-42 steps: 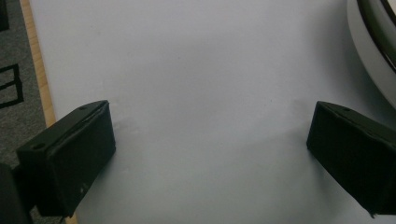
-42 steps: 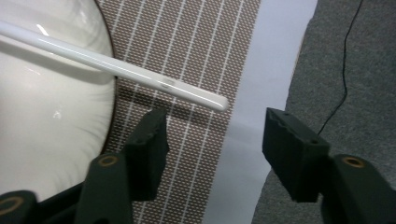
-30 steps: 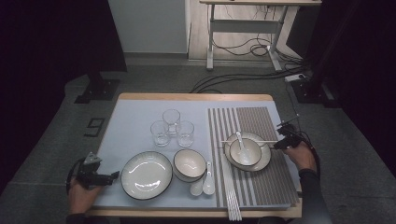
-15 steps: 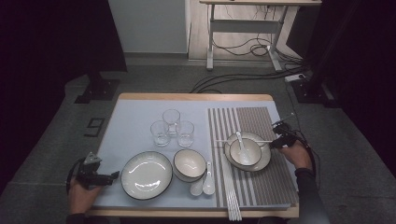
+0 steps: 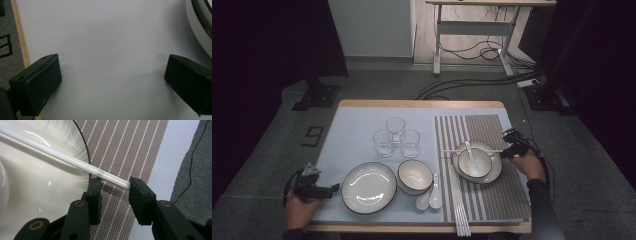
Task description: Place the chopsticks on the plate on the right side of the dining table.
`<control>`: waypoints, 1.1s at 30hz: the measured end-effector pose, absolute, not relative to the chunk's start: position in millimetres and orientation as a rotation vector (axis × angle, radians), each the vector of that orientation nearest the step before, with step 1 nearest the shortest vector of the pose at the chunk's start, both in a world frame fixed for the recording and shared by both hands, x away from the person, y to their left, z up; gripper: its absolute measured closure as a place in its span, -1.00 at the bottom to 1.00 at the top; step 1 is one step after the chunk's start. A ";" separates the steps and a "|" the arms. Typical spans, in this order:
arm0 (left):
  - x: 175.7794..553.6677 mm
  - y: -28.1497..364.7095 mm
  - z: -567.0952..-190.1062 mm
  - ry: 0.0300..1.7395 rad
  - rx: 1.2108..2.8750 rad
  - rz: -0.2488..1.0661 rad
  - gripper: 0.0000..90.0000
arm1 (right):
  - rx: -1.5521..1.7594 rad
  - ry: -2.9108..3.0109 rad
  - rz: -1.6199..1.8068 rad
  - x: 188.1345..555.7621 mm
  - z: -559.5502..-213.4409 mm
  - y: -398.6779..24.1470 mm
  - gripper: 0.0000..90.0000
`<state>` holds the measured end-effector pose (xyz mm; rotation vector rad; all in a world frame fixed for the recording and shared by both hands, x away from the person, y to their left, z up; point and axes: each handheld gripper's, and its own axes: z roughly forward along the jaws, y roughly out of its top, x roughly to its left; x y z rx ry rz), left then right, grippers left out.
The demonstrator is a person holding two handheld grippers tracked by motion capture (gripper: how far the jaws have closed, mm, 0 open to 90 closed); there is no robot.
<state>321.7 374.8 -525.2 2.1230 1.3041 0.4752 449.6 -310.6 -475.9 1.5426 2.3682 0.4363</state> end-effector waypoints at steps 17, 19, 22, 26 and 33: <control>321.6 374.7 -525.2 1.303 2.123 0.476 -0.98 | 1.516 2.342 0.465 428.9 -464.6 -319.1 -0.04; 321.6 374.7 -525.2 1.304 2.123 0.476 -0.98 | 1.510 2.341 0.467 424.1 -463.9 -319.8 -0.09; 321.6 374.7 -525.2 1.304 2.123 0.476 -0.98 | 1.507 2.340 0.480 416.4 -463.8 -320.5 -0.16; 321.4 374.7 -525.2 1.303 2.124 0.477 -0.98 | 1.513 2.339 0.506 406.6 -463.9 -320.7 -0.28; 321.4 374.7 -525.2 1.303 2.124 0.477 -0.98 | 1.504 2.324 0.568 389.0 -461.2 -319.3 -0.47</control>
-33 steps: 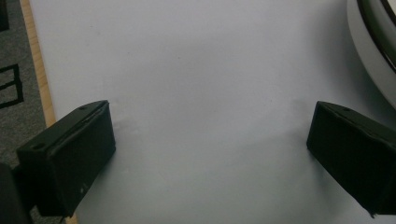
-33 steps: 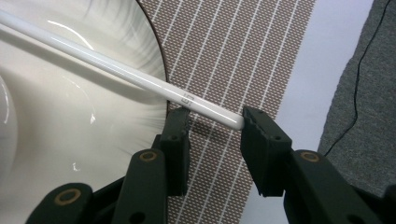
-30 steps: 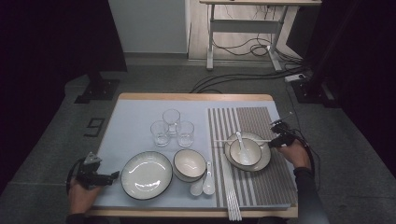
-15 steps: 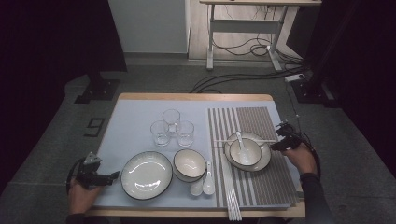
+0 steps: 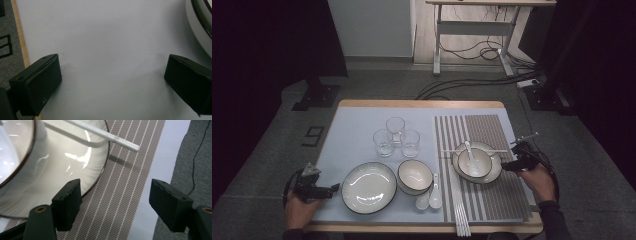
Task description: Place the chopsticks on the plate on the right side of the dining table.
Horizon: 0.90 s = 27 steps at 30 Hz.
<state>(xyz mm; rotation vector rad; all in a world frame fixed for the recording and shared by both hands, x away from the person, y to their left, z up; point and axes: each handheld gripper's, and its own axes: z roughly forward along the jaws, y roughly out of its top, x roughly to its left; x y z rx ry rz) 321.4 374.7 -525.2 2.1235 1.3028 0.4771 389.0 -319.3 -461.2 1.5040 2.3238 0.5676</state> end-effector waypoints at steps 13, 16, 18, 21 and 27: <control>321.2 374.7 -525.1 1.303 2.125 0.477 -0.98 | 1.458 2.277 0.651 353.4 -457.0 -312.4 -0.69; 321.2 374.7 -525.0 1.302 2.127 0.477 -0.98 | 1.436 2.261 0.699 343.4 -457.4 -309.9 -0.71; 321.0 374.7 -525.0 1.302 2.127 0.478 -0.98 | 1.432 2.249 0.722 337.1 -458.4 -307.1 -0.71; 321.0 374.7 -524.9 1.302 2.127 0.478 -0.98 | 1.421 2.257 0.731 330.1 -462.0 -301.8 -0.79; 321.0 374.6 -525.0 1.302 2.126 0.478 -0.98 | 1.407 2.260 0.763 319.1 -471.0 -289.1 -0.96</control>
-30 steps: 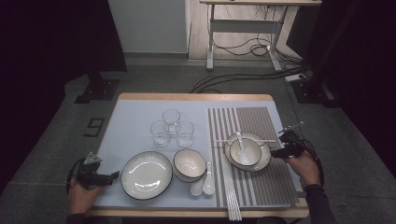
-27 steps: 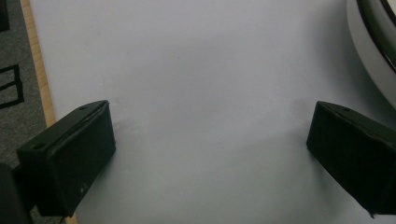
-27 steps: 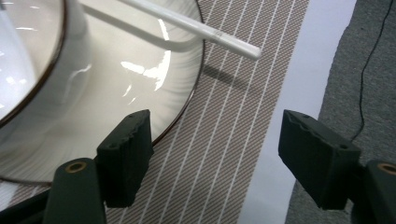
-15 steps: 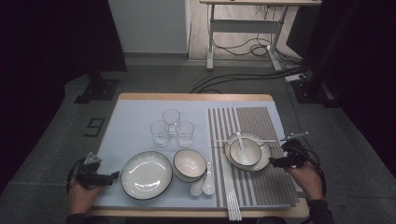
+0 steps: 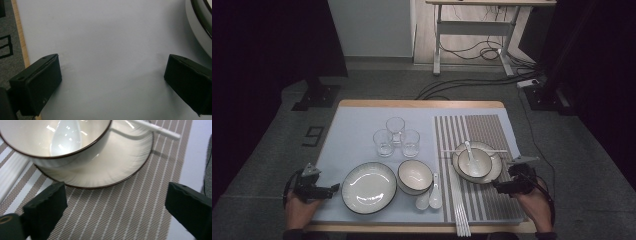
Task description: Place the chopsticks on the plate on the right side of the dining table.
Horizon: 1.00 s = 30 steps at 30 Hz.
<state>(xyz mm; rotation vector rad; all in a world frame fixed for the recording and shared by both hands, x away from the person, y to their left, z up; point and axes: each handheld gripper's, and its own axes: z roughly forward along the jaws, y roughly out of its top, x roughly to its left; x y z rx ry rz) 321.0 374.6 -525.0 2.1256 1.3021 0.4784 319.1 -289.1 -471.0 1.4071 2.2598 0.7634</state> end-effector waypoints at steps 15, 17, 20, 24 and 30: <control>320.8 374.6 -525.0 1.301 2.125 0.480 -0.98 | 1.430 2.218 0.817 302.4 -500.5 -270.6 -1.00; 320.7 374.6 -525.0 1.301 2.125 0.481 -0.98 | 1.432 2.220 0.823 301.7 -504.8 -268.0 -1.00; 320.7 374.6 -525.0 1.301 2.125 0.481 -0.98 | 1.421 2.223 0.842 300.0 -511.6 -263.5 -1.00; 320.7 374.6 -525.0 1.301 2.126 0.481 -0.98 | 1.420 2.225 0.854 297.9 -519.3 -259.8 -1.00; 320.8 374.6 -525.0 1.301 2.126 0.480 -0.98 | 1.421 2.224 0.837 296.5 -530.2 -257.9 -1.00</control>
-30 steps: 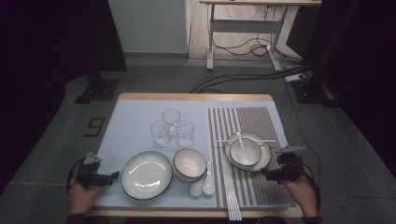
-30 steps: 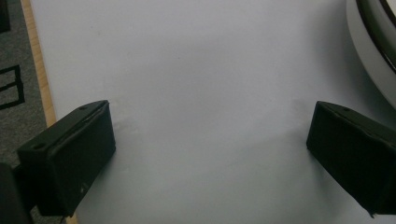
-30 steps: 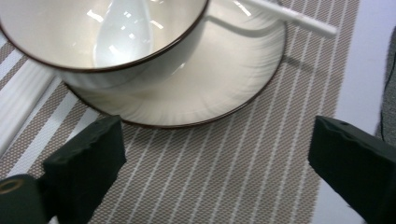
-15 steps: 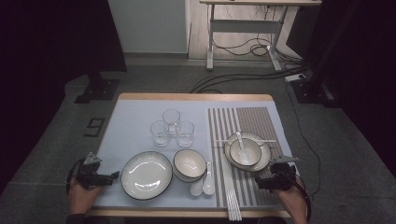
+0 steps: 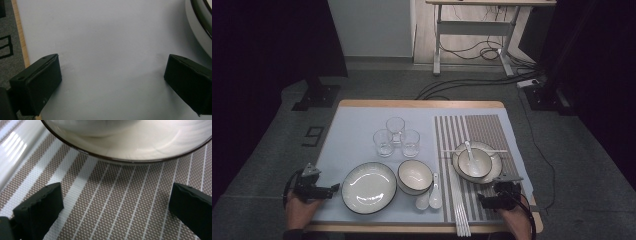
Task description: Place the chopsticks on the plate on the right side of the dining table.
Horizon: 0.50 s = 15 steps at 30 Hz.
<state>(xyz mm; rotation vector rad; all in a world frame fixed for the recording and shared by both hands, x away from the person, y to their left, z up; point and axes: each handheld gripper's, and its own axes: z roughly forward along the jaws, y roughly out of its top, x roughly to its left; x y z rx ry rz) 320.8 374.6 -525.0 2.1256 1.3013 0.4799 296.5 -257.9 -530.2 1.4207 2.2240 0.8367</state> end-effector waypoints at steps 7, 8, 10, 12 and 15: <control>320.9 374.7 -525.0 1.302 2.126 0.479 -0.98 | 1.427 2.204 0.826 294.7 -529.7 -256.1 -1.00; 320.9 374.7 -525.0 1.302 2.126 0.478 -0.98 | 1.423 2.206 0.824 294.1 -529.2 -255.0 -1.00; 320.9 374.7 -525.0 1.302 2.126 0.478 -0.98 | 1.411 2.215 0.827 292.4 -528.2 -251.4 -1.00; 320.9 374.7 -525.0 1.302 2.126 0.478 -0.98 | 1.395 2.228 0.835 290.7 -527.6 -247.1 -1.00; 321.0 374.7 -525.0 1.302 2.126 0.478 -0.98 | 1.378 2.246 0.857 288.0 -526.6 -241.4 -1.00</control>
